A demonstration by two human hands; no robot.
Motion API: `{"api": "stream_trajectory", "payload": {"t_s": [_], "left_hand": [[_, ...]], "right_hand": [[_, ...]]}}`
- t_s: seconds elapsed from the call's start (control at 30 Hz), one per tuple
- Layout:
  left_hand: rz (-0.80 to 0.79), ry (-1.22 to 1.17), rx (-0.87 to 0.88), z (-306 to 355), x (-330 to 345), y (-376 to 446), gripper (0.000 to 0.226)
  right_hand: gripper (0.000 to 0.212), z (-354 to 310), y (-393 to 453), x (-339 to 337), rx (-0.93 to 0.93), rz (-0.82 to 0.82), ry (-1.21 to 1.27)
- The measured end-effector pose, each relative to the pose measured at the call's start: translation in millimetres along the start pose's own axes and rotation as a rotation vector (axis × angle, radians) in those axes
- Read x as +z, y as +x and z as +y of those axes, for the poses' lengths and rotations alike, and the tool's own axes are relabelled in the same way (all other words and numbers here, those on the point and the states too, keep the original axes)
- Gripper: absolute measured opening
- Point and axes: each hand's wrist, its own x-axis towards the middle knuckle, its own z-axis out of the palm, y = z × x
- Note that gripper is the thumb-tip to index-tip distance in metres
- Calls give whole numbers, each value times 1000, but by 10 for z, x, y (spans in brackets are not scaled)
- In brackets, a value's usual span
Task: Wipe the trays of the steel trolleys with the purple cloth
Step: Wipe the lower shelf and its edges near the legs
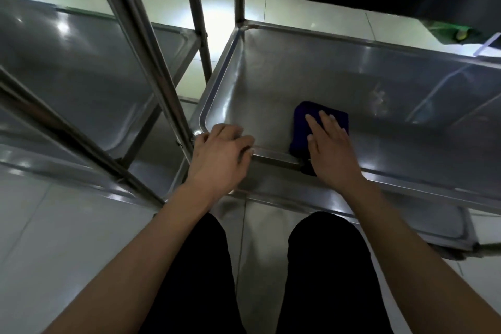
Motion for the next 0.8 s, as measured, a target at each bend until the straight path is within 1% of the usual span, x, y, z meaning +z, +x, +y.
{"api": "stream_trajectory", "payload": {"t_s": [0.07, 0.1, 0.2, 0.37, 0.47, 0.57, 0.67, 0.8], "left_hand": [[90, 6, -64, -63, -51, -60, 21], [104, -1, -105, -87, -65, -90, 20], [76, -22, -182, -103, -50, -178, 20], [122, 12, -116, -154, -36, -245, 17], [141, 57, -80, -194, -40, -235, 17], [135, 95, -85, -229, -23, -250, 18], [117, 71, -94, -266, -13, -287, 22], [137, 13, -99, -322, -2, -313, 26]], "right_hand": [[51, -6, 0, 6, 1, 8, -9], [51, -9, 1, 12, 2, 12, -14], [51, -24, 11, 34, 3, 10, -13], [52, -231, 87, 93, -8, -16, -35], [52, -492, 193, 186, -78, -32, -14], [52, -780, 343, 304, -135, -59, 30], [51, -1053, 523, 385, -191, -97, 88], [51, -1336, 733, 451, -271, -146, 111]]}}
